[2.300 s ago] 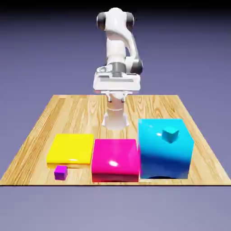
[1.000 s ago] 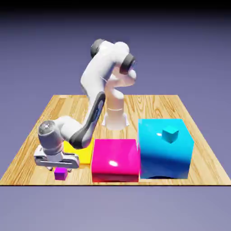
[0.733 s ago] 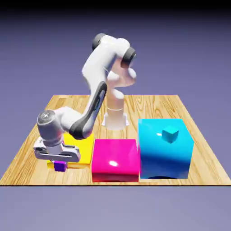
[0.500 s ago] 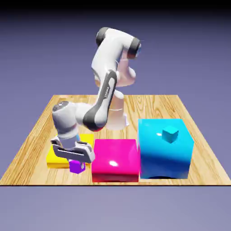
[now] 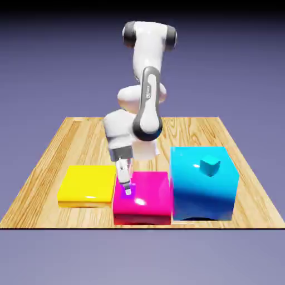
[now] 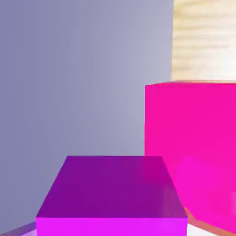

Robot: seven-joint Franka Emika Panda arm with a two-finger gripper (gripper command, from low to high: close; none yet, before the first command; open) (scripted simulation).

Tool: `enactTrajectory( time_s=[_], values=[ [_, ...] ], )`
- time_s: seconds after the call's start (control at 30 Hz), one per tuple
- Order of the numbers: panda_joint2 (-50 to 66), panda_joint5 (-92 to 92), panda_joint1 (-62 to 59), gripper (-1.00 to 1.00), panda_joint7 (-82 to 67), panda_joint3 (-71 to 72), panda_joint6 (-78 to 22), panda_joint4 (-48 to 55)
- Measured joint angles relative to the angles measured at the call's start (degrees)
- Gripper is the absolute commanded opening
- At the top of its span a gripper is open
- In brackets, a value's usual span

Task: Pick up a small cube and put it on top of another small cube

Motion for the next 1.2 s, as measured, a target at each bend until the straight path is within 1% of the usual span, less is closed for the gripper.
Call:
enactTrajectory(
  time_s=[0.43, 0.63, 0.7, 0.77, 0.8, 1.2],
  values=[
    [-14.96, 32.39, 9.75, -1.00, 29.31, 5.92, 23.13, -17.38],
    [-19.79, 47.34, 19.50, -1.00, 30.77, 2.30, 24.12, -18.20],
    [-21.40, 52.33, 22.62, -1.00, 35.29, 1.60, 26.95, -20.11],
    [-21.07, 54.21, 23.30, -1.00, 38.09, 2.46, 29.20, -22.12],
    [-21.07, 54.21, 23.30, -1.00, 38.09, 2.47, 29.20, -22.12],
    [-3.25, 53.17, 48.19, -1.00, 43.86, -20.96, 13.58, -20.79]
  ],
)
